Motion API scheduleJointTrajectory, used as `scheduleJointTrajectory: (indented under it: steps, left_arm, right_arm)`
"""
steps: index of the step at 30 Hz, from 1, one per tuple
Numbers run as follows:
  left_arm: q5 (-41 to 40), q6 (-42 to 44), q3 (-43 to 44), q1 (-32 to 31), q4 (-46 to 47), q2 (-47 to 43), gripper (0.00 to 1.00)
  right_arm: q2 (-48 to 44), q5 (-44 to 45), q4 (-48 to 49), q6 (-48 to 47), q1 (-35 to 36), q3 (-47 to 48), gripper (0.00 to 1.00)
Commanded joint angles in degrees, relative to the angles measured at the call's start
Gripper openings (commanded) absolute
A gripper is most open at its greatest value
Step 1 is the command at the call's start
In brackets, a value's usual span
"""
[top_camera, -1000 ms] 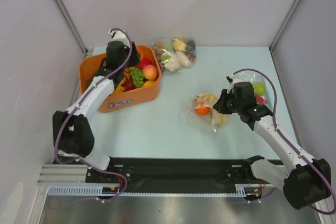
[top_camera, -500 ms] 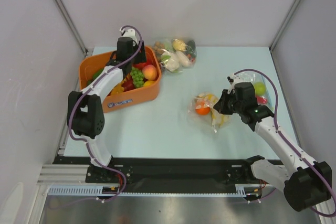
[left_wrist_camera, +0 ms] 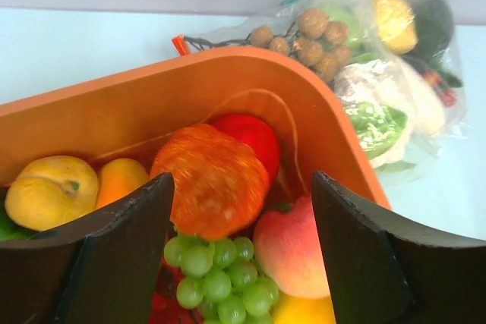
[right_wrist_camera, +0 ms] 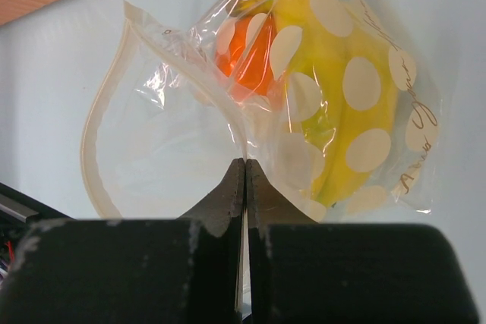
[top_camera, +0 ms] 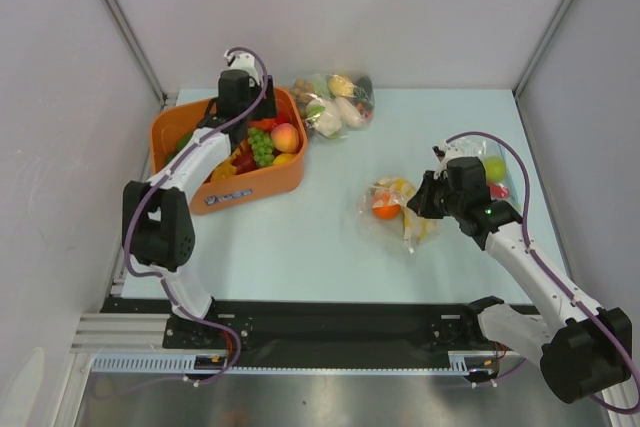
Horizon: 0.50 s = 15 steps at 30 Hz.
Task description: Open the zip-top bag and remove the fake food
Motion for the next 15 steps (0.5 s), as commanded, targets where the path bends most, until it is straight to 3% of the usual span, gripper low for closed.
scheduleJointTrajectory:
  steps: [1, 5, 10, 15]
  left_arm:
    - [-0.5, 1.1, -0.5, -1.8, 2.0, -8.3, 0.77]
    - [1.2, 1.0, -2.5, -6.7, 1.1, -13.8, 0.77]
    - [2.8, -1.7, -9.3, -17.9, 1.1, -20.4, 0.77]
    - [11.7, -9.9, -17.0, -25.7, 3.5, -21.8, 0.77]
  right_arm:
    - [-0.9, 0.5, -0.3, -0.9, -0.2, 1.6, 0.0]
    - [-0.8, 1.1, -0.4, -1.3, -0.3, 3.5, 0.0]
    - [0.1, 1.2, 0.8, -1.0, -0.3, 6.0, 0.0]
    - [1.2, 0.8, 2.0, -0.8, -0.3, 8.1, 0.0]
